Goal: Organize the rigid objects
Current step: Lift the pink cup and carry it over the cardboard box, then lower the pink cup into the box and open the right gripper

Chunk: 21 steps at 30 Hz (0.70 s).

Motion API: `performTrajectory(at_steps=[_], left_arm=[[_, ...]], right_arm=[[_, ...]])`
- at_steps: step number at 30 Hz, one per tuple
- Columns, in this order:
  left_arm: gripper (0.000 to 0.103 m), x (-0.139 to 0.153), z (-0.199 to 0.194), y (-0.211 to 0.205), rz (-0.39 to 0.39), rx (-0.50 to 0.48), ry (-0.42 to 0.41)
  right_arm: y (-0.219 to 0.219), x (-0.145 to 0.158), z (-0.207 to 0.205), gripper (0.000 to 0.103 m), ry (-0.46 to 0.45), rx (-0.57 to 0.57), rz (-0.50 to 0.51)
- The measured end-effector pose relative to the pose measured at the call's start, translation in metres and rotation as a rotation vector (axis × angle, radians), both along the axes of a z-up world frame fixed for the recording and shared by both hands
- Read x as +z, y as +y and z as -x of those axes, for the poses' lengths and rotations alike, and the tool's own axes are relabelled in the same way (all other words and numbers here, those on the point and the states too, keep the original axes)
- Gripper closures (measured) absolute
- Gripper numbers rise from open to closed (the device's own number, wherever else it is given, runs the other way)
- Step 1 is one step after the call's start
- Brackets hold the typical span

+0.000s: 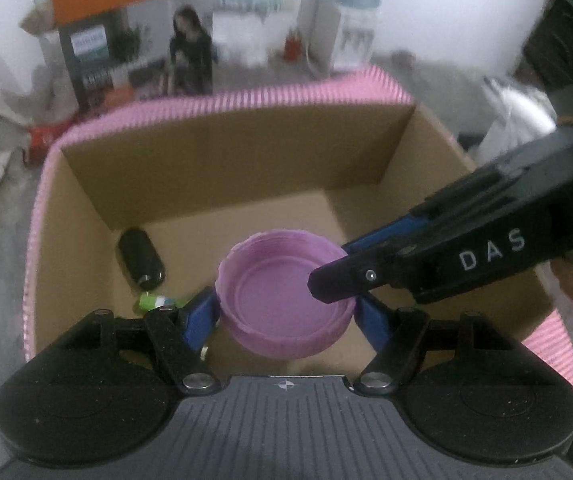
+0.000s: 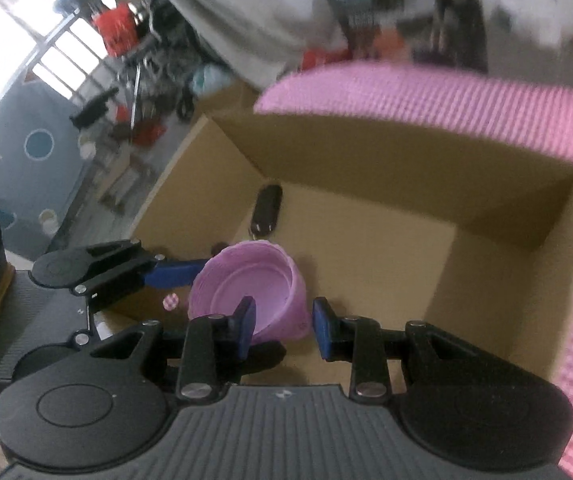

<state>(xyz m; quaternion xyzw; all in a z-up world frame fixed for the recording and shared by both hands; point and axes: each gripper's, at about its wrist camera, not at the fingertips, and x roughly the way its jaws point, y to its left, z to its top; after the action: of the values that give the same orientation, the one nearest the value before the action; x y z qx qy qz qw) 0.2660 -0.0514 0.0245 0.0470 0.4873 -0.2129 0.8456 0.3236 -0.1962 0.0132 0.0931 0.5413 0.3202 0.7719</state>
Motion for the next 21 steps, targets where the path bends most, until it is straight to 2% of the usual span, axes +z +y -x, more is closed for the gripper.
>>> performTrajectory(at_steps=[7,10,15,16,17,21], left_arm=[[0.029,-0.02,-0.008,0.0,-0.077,-0.085,0.124],[0.027,-0.024,-0.008,0.003,-0.085,-0.111,0.175],[0.023,-0.026,-0.009,0.01,-0.041,-0.11,0.254],[0.021,-0.025,-0.009,0.012,-0.027,-0.105,0.26],[0.018,-0.024,-0.009,0.014,-0.016,-0.105,0.265],[0.016,-0.017,0.002,0.015,-0.009,-0.119,0.25]], right_arm=[[0.008,-0.038,-0.016,0.069,0.179,0.076,-0.009],[0.014,-0.047,-0.019,0.068,0.239,0.115,0.002],[0.021,-0.053,-0.017,0.067,0.295,0.152,0.036],[0.021,-0.051,-0.016,0.065,0.296,0.155,0.032],[0.021,-0.05,-0.017,0.058,0.294,0.156,0.033],[0.02,-0.044,-0.022,0.056,0.287,0.139,0.026]])
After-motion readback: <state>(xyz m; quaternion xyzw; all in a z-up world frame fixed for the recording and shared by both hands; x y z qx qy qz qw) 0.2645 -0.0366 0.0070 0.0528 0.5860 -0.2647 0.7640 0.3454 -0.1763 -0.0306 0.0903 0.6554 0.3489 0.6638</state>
